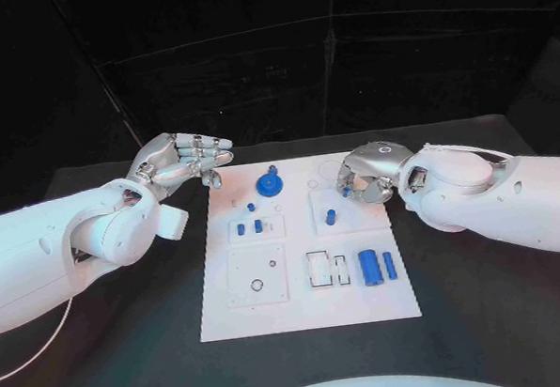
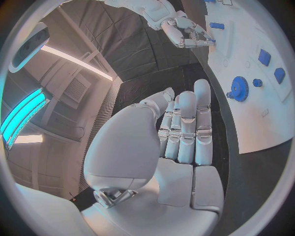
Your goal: Assemble the parts on the task board
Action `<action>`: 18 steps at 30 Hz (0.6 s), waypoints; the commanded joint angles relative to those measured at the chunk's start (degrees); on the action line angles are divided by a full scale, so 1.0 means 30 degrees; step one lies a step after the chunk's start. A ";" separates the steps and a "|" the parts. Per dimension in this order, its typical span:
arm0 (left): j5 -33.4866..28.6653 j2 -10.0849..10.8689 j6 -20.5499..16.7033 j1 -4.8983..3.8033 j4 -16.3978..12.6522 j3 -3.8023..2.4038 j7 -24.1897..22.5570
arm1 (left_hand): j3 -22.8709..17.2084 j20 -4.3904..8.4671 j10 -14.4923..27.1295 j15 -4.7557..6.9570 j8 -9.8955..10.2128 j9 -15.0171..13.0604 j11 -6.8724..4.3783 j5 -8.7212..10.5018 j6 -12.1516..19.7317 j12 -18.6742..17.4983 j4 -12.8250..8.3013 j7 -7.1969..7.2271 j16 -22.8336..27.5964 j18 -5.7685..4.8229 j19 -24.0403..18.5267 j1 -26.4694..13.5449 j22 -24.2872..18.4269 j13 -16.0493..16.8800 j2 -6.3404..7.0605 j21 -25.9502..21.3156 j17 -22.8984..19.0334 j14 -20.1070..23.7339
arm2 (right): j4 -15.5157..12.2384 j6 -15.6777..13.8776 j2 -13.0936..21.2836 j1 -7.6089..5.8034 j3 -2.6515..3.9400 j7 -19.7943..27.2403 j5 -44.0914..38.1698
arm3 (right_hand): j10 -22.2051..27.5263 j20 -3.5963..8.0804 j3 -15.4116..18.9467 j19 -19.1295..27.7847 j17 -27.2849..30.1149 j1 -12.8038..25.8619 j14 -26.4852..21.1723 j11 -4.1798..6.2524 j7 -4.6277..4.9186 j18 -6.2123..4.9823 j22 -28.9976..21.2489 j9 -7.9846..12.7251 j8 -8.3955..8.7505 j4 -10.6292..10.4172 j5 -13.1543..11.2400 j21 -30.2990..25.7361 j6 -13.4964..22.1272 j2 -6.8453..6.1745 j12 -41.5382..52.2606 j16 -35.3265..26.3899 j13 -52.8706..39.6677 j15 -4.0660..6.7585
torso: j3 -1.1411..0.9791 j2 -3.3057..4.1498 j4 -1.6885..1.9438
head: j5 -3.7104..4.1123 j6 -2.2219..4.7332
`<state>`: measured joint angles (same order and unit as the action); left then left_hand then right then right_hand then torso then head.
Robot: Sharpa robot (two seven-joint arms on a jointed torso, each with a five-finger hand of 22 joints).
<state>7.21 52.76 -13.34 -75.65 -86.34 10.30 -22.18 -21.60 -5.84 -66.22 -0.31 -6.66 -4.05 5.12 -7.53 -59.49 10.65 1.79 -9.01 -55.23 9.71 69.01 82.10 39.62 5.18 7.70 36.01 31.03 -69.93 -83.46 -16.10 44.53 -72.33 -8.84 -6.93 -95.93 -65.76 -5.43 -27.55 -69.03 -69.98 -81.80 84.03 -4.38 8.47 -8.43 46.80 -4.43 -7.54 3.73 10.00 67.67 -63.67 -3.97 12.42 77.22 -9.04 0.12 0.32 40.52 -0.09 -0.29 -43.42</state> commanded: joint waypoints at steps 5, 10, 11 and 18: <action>-0.0120 -0.0009 0.0251 -0.0022 0.0057 -0.0014 -0.0164 | -0.0031 -0.0024 0.0094 0.0011 -0.0077 0.0018 0.0014 -0.0007 -0.0112 0.0059 -0.0117 -0.0081 0.0108 0.0249 -0.0175 0.0069 -0.0016 0.0019 -0.0167 -0.0087 -0.0032 0.0097 | -0.0435 -0.1370 0.0405 -0.0044 0.0016 0.0095 0.0210 | -0.0141 -0.0001 -0.0080 -0.0175 -0.0024 0.0355 0.0792 0.0021 -0.0006 0.0229 0.0047 -0.0030 -0.0007 -0.0085 -0.0142 0.0110 -0.0117 -0.0043 -0.0085 0.0066 0.0035 0.0121 | -0.0001 0.0005 0.0004 | -0.0044 -0.0005; -0.0120 -0.0015 0.0258 -0.0022 0.0134 -0.0014 -0.0159 | -0.0019 -0.0030 0.0155 -0.0003 -0.0062 0.0029 0.0039 -0.0002 -0.0073 0.0061 -0.0137 -0.0110 0.0127 0.0245 -0.0194 0.0072 -0.0025 0.0012 -0.0158 -0.0112 -0.0051 0.0130 | -0.1041 -0.1666 0.0988 -0.0060 0.0030 0.0143 0.0511 | -0.0169 -0.0003 -0.0072 -0.0202 -0.0081 0.0416 0.0803 0.0034 -0.0022 0.0240 0.0132 -0.0033 0.0000 -0.0092 -0.0218 0.0162 -0.0144 -0.0074 -0.0102 0.0110 0.0052 0.0125 | 0.0003 0.0003 0.0004 | -0.0075 -0.0017; -0.0120 -0.0015 0.0258 -0.0022 0.0143 -0.0014 -0.0159 | -0.0019 -0.0030 0.0155 -0.0003 -0.0062 0.0029 0.0039 -0.0002 -0.0073 0.0061 -0.0137 -0.0110 0.0127 0.0245 -0.0194 0.0072 -0.0025 0.0012 -0.0158 -0.0112 -0.0051 0.0130 | -0.1356 -0.1743 0.1172 -0.0067 0.0035 0.0161 0.0646 | -0.0169 -0.0003 -0.0072 -0.0202 -0.0081 0.0416 0.0803 0.0034 -0.0022 0.0240 0.0132 -0.0033 0.0000 -0.0092 -0.0218 0.0162 -0.0144 -0.0074 -0.0102 0.0110 0.0052 0.0125 | 0.0000 -0.0002 0.0011 | -0.0115 -0.0018; -0.0120 -0.0048 0.0263 -0.0019 0.0217 -0.0013 -0.0172 | -0.0006 -0.0038 0.0208 -0.0018 -0.0044 0.0038 0.0061 0.0001 -0.0030 0.0066 -0.0150 -0.0134 0.0139 0.0241 -0.0206 0.0066 -0.0033 0.0005 -0.0151 -0.0132 -0.0066 0.0151 | -0.3303 -0.2111 0.1688 -0.0099 0.0061 0.0371 0.1262 | -0.0176 -0.0003 -0.0073 -0.0221 -0.0092 0.0422 0.0805 0.0037 -0.0025 0.0248 0.0177 -0.0034 -0.0001 -0.0090 -0.0231 0.0187 -0.0152 -0.0077 -0.0105 0.0119 0.0055 0.0126 | -0.0009 0.0004 -0.0019 | -0.0257 -0.0020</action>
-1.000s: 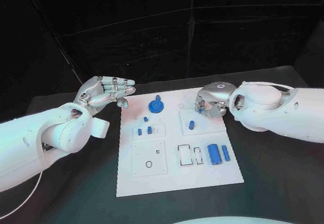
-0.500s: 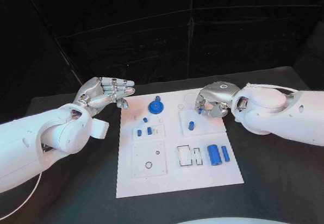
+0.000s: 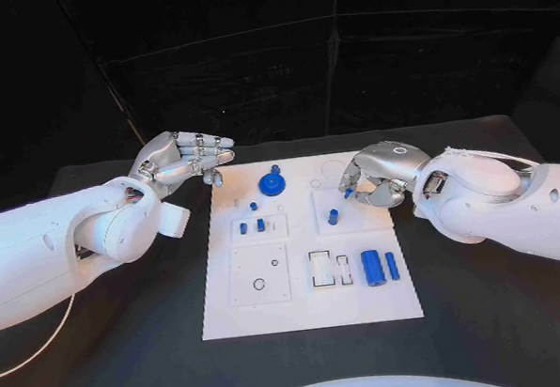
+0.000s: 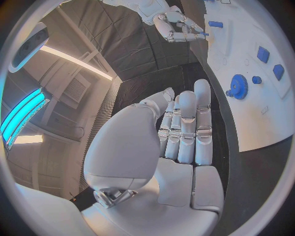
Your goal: Assemble the parts on the task board
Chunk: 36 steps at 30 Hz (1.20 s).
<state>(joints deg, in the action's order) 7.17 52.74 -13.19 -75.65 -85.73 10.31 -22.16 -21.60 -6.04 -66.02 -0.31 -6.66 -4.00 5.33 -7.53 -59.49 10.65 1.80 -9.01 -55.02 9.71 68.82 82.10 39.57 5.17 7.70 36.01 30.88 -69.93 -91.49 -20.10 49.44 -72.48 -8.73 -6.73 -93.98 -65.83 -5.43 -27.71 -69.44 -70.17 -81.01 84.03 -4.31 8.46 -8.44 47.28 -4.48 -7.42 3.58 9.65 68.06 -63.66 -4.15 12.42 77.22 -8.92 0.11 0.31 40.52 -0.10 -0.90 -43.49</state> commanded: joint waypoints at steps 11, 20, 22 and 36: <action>-0.0106 -0.0130 0.0238 -0.0012 0.0085 -0.0012 -0.0208 | -0.0004 0.0023 0.0156 -0.0022 -0.0040 0.0023 0.0000 0.0000 -0.0018 0.0070 -0.0154 -0.0142 0.0076 0.0241 -0.0147 0.0065 -0.0018 0.0005 -0.0157 -0.0140 -0.0021 0.0160 | -0.2847 -0.1064 -0.0060 -0.0149 0.0049 0.0559 0.0891 | -0.0168 -0.0002 -0.0026 -0.0144 -0.0113 0.0162 0.0823 0.0021 -0.0028 0.0273 0.0143 -0.0021 -0.0044 -0.0033 -0.0121 0.0127 -0.0179 -0.0014 -0.0107 0.0177 0.0021 0.0132 | 0.0017 0.0005 -0.0005 | -0.0331 -0.0083; -0.0106 -0.0223 0.0260 -0.0010 0.0121 -0.0012 -0.0213 | -0.0004 0.0023 0.0156 -0.0022 -0.0040 0.0023 0.0000 0.0000 -0.0018 0.0070 -0.0154 -0.0142 0.0076 0.0241 -0.0147 0.0065 -0.0018 0.0005 -0.0157 -0.0140 -0.0021 0.0160 | -0.2385 -0.0716 -0.1498 -0.0154 0.0035 0.0718 0.1043 | -0.0197 -0.0001 -0.0036 -0.0177 -0.0100 0.0166 0.0824 0.0029 -0.0034 0.0284 0.0219 -0.0027 -0.0051 -0.0027 -0.0115 0.0173 -0.0210 -0.0003 -0.0108 0.0176 0.0027 0.0138 | 0.0038 0.0012 0.0034 | -0.0717 -0.0213; -0.0106 -0.0248 0.0269 -0.0010 0.0124 -0.0012 -0.0213 | -0.0004 0.0023 0.0156 -0.0022 -0.0040 0.0023 0.0000 0.0000 -0.0018 0.0070 -0.0154 -0.0142 0.0076 0.0241 -0.0147 0.0065 -0.0018 0.0005 -0.0157 -0.0140 -0.0021 0.0160 | -0.2115 -0.0550 -0.1970 -0.0145 0.0027 0.0767 0.1062 | -0.0198 -0.0001 -0.0037 -0.0177 -0.0098 0.0167 0.0824 0.0029 -0.0034 0.0284 0.0218 -0.0027 -0.0051 -0.0027 -0.0115 0.0173 -0.0211 -0.0003 -0.0108 0.0175 0.0027 0.0138 | 0.0023 0.0037 0.0032 | -0.0807 -0.0244; -0.0108 -0.0523 0.0356 -0.0018 0.0187 -0.0013 -0.0193 | 0.0005 0.0017 0.0183 -0.0032 -0.0034 0.0026 0.0012 0.0001 0.0000 0.0077 -0.0158 -0.0154 0.0082 0.0239 -0.0155 0.0056 -0.0023 0.0002 -0.0158 -0.0153 -0.0031 0.0173 | -0.0767 0.0701 -0.4320 0.0416 -0.0029 0.0631 0.0411 | -0.0203 -0.0001 -0.0042 -0.0170 -0.0184 0.0209 0.0843 0.0022 -0.0026 0.0283 0.0216 -0.0027 -0.0042 -0.0048 -0.0092 0.0181 -0.0220 0.0024 -0.0129 0.0237 0.0041 0.0138 | 0.0023 0.0067 0.0004 | -0.1359 -0.0557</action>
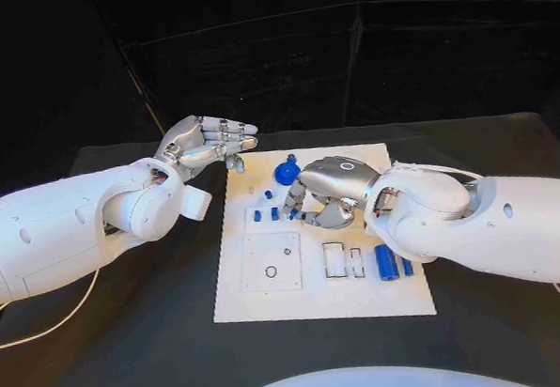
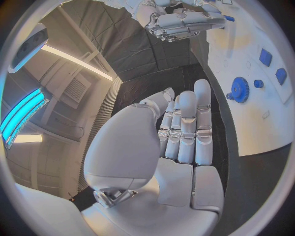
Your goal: Assemble the parts on the task board
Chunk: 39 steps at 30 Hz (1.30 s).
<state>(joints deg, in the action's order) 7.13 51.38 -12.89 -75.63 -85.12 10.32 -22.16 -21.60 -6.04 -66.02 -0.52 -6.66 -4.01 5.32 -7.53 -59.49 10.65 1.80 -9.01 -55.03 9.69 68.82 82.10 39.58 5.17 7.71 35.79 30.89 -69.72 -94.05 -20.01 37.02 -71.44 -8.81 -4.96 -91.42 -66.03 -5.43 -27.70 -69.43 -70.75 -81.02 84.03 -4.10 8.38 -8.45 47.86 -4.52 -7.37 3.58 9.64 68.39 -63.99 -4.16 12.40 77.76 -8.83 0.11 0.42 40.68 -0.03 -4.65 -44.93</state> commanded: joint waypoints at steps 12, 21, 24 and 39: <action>-0.0096 -0.0299 0.0326 -0.0031 0.0024 -0.0018 -0.0172 | 0.0022 0.0010 0.0205 0.0028 -0.0031 0.0033 0.0024 0.0006 0.0012 0.0087 -0.0150 -0.0165 0.0088 0.0242 -0.0162 0.0030 -0.0031 0.0003 -0.0157 -0.0093 -0.0041 0.0114 | 0.0377 0.1770 -0.0856 0.0547 -0.0729 -0.0257 -0.1045 | -0.0129 -0.0002 -0.0043 -0.0157 0.0012 0.0248 0.0844 -0.0052 0.0008 0.0283 0.0003 -0.0011 -0.0043 -0.0064 -0.0075 0.0067 -0.0103 0.0038 -0.0148 0.0061 0.0025 0.0136 | -0.0013 -0.0031 -0.0019 | -0.0436 -0.0417; -0.0096 -0.0328 0.0348 -0.0032 0.0029 -0.0018 -0.0182 | 0.0022 0.0010 0.0205 0.0028 -0.0031 0.0033 0.0024 0.0006 0.0012 0.0087 -0.0150 -0.0165 0.0088 0.0242 -0.0162 0.0030 -0.0031 0.0003 -0.0157 -0.0093 -0.0041 0.0114 | 0.0513 0.2159 -0.1028 0.0606 -0.1077 -0.0369 -0.1358 | -0.0125 -0.0003 -0.0038 -0.0150 0.0008 0.0267 0.0846 -0.0054 0.0009 0.0282 -0.0004 -0.0010 -0.0036 -0.0070 -0.0073 0.0066 -0.0100 0.0039 -0.0159 0.0067 0.0032 0.0134 | -0.0023 -0.0037 -0.0029 | -0.0445 -0.0471; -0.0096 -0.0328 0.0348 -0.0032 0.0025 -0.0018 -0.0181 | 0.0022 0.0010 0.0205 0.0028 -0.0031 0.0033 0.0024 0.0006 0.0012 0.0087 -0.0150 -0.0165 0.0088 0.0242 -0.0162 0.0030 -0.0031 0.0003 -0.0157 -0.0093 -0.0041 0.0114 | 0.0563 0.2229 -0.1087 0.0634 -0.1112 -0.0391 -0.1414 | -0.0125 -0.0003 -0.0038 -0.0150 0.0008 0.0267 0.0846 -0.0054 0.0009 0.0282 -0.0004 -0.0010 -0.0036 -0.0070 -0.0073 0.0066 -0.0100 0.0039 -0.0159 0.0067 0.0032 0.0134 | -0.0018 -0.0030 -0.0016 | -0.0441 -0.0483; -0.0096 -0.0327 0.0369 -0.0032 0.0020 -0.0018 -0.0185 | 0.0044 -0.0002 0.0230 0.0014 -0.0029 0.0034 0.0035 0.0009 0.0029 0.0102 -0.0136 -0.0175 0.0094 0.0238 -0.0172 -0.0006 -0.0038 0.0002 -0.0162 -0.0111 -0.0052 0.0128 | 0.0663 0.1648 -0.1241 0.0743 -0.1138 -0.0361 -0.1557 | -0.0124 -0.0004 -0.0033 -0.0151 0.0012 0.0283 0.0845 -0.0056 0.0011 0.0283 0.0002 -0.0009 -0.0032 -0.0075 -0.0073 0.0071 -0.0100 0.0039 -0.0166 0.0066 0.0036 0.0132 | -0.0016 -0.0031 -0.0024 | -0.0462 -0.0508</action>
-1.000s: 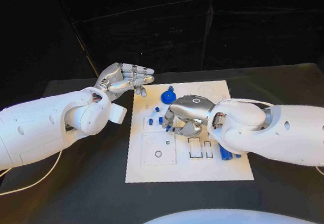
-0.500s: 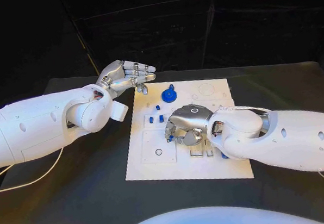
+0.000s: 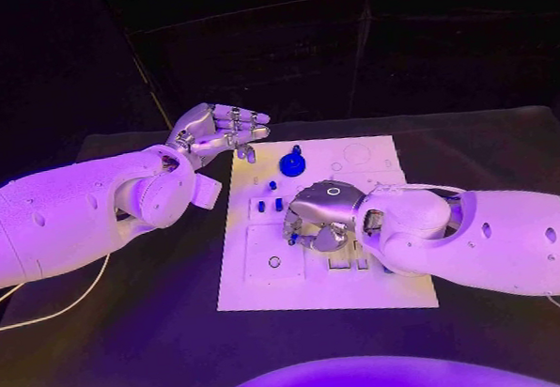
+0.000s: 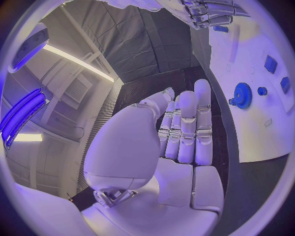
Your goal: Assemble the parts on the task board
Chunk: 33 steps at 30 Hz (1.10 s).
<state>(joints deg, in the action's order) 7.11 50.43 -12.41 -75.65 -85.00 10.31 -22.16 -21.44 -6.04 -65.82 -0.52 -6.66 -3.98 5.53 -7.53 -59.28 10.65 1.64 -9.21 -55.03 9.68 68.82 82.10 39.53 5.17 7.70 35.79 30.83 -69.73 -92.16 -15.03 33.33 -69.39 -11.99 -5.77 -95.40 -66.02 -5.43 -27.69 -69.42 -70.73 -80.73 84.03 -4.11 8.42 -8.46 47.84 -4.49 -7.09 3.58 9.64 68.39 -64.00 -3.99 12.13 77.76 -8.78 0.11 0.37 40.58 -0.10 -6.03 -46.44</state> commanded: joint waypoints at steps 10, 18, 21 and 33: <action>-0.0088 0.0003 0.0254 -0.0024 -0.0015 -0.0015 -0.0133 | -0.0009 -0.0002 0.0163 0.0015 -0.0029 0.0023 -0.0033 0.0009 -0.0039 0.0102 -0.0083 -0.0107 0.0094 0.0240 -0.0172 -0.0006 -0.0021 0.0003 -0.0161 -0.0111 -0.0032 0.0128 | 0.0000 -0.0225 -0.0048 0.0079 -0.0079 -0.0020 -0.0243 | -0.0130 -0.0007 -0.0030 -0.0170 -0.0045 0.0209 0.0855 -0.0053 -0.0007 0.0292 0.0054 -0.0018 -0.0121 -0.0081 -0.0067 0.0098 -0.0096 -0.0009 -0.0085 0.0103 0.0028 0.0131 | 0.0002 -0.0013 0.0001 | -0.0014 -0.0048; -0.0088 0.0005 0.0282 -0.0024 -0.0013 -0.0015 -0.0117 | -0.0009 -0.0002 0.0163 0.0015 -0.0029 0.0023 -0.0033 0.0009 -0.0039 0.0102 -0.0083 -0.0107 0.0094 0.0240 -0.0172 -0.0006 -0.0021 0.0003 -0.0161 -0.0111 -0.0032 0.0128 | 0.0031 -0.0298 -0.0025 0.0081 -0.0079 -0.0079 -0.0304 | -0.0140 -0.0007 -0.0031 -0.0178 -0.0063 0.0215 0.0859 -0.0048 -0.0012 0.0295 0.0075 -0.0020 -0.0121 -0.0080 -0.0060 0.0112 -0.0104 0.0000 -0.0088 0.0118 0.0031 0.0131 | 0.0000 -0.0013 0.0003 | -0.0022 -0.0064; -0.0088 0.0005 0.0287 -0.0024 -0.0014 -0.0015 -0.0118 | -0.0009 -0.0002 0.0163 0.0015 -0.0029 0.0023 -0.0033 0.0009 -0.0039 0.0102 -0.0083 -0.0107 0.0094 0.0240 -0.0172 -0.0006 -0.0021 0.0003 -0.0161 -0.0111 -0.0032 0.0128 | 0.0049 -0.0319 -0.0031 0.0082 -0.0079 -0.0087 -0.0319 | -0.0140 -0.0007 -0.0031 -0.0178 -0.0063 0.0215 0.0859 -0.0048 -0.0012 0.0295 0.0075 -0.0020 -0.0121 -0.0080 -0.0060 0.0112 -0.0104 0.0000 -0.0088 0.0118 0.0031 0.0131 | 0.0004 -0.0005 0.0009 | -0.0012 -0.0071; -0.0088 -0.0014 0.0348 -0.0024 -0.0001 -0.0015 -0.0080 | -0.0009 -0.0002 0.0163 0.0015 -0.0029 0.0023 -0.0033 0.0009 -0.0039 0.0102 -0.0083 -0.0107 0.0094 0.0240 -0.0172 -0.0006 -0.0021 0.0003 -0.0161 -0.0111 -0.0032 0.0128 | 0.0089 -0.0646 -0.0189 0.0108 -0.0079 0.0027 -0.0332 | -0.0147 -0.0007 -0.0035 -0.0180 -0.0113 0.0211 0.0868 -0.0042 -0.0018 0.0295 0.0082 -0.0021 -0.0118 -0.0069 -0.0043 0.0119 -0.0108 0.0004 -0.0093 0.0152 0.0035 0.0133 | -0.0004 0.0011 0.0011 | -0.0028 -0.0108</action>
<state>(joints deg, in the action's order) 7.10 50.44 -12.07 -75.65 -84.98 10.31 -22.08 -21.44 -6.04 -65.82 -0.52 -6.66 -3.99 5.53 -7.53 -59.28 10.65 1.64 -9.21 -55.03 9.68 68.82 82.11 39.54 5.17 7.70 35.79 30.78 -69.73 -91.85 -16.21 32.81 -68.99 -12.22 -5.76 -95.99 -66.02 -5.43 -27.69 -69.42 -71.02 -80.74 84.03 -4.11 8.35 -8.45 48.01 -4.50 -7.26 3.59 9.63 68.39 -63.91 -3.99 12.13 78.01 -8.63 0.11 0.38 40.58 -0.07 -6.09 -46.77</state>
